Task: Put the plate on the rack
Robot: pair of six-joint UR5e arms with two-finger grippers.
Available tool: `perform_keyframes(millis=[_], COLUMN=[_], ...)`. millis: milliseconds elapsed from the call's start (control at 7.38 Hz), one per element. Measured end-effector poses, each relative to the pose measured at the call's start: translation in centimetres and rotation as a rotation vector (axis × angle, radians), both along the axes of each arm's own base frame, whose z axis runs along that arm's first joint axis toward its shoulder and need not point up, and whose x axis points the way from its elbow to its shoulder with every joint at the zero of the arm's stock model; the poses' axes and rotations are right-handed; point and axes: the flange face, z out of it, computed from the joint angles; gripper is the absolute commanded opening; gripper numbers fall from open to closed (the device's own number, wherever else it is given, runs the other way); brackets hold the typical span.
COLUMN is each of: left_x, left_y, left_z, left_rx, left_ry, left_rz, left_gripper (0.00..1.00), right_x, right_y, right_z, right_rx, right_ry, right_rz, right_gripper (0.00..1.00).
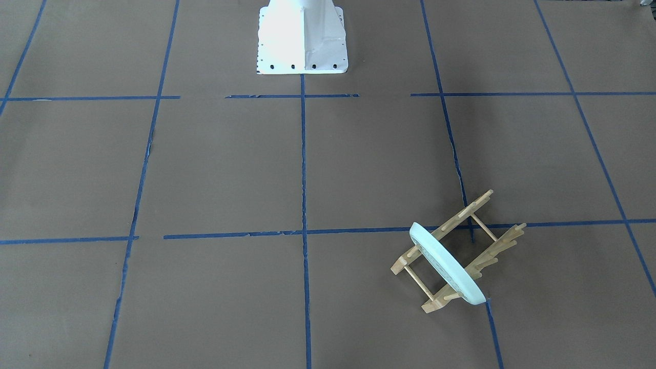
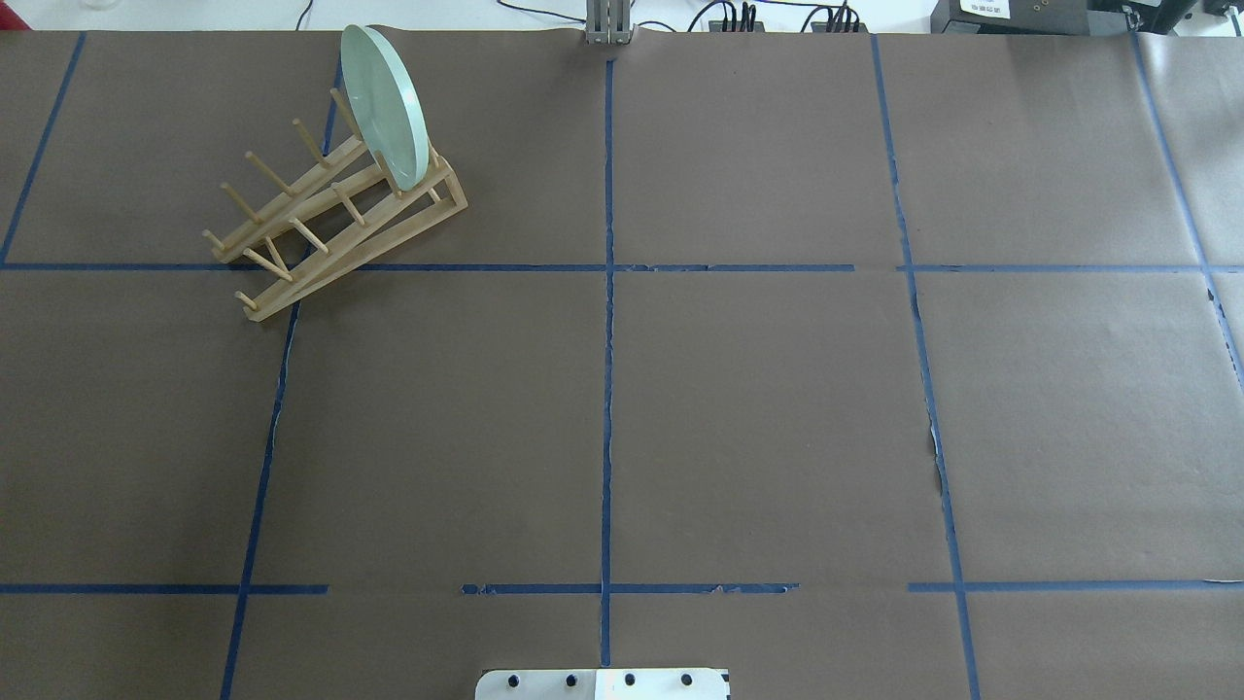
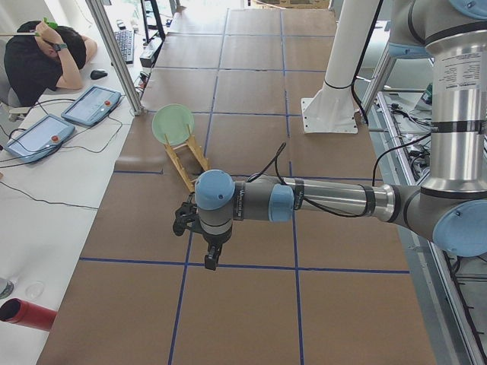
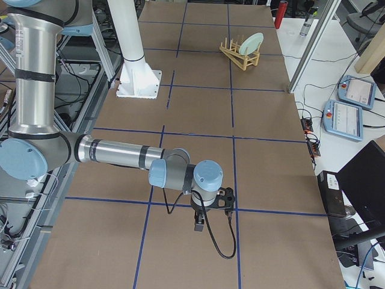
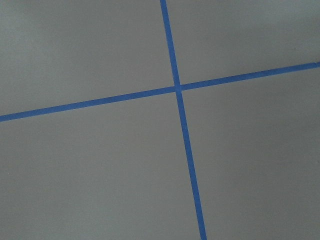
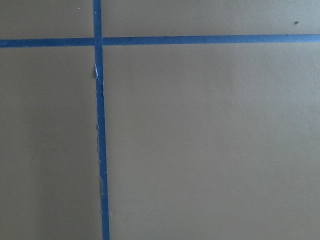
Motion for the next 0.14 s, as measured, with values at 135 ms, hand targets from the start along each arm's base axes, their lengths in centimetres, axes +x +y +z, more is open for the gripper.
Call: perform_keyframes(millis=[135], left_x=[0.0], left_y=[-0.02], left_z=[0.0], left_rx=[0.0], left_ry=[0.0], left_rz=[0.0], left_gripper=[1.0], right_x=[0.01], right_y=[0.0], right_z=[0.0], right_rx=[0.0], right_ry=[0.0], right_rz=[0.0], right_gripper=[1.0])
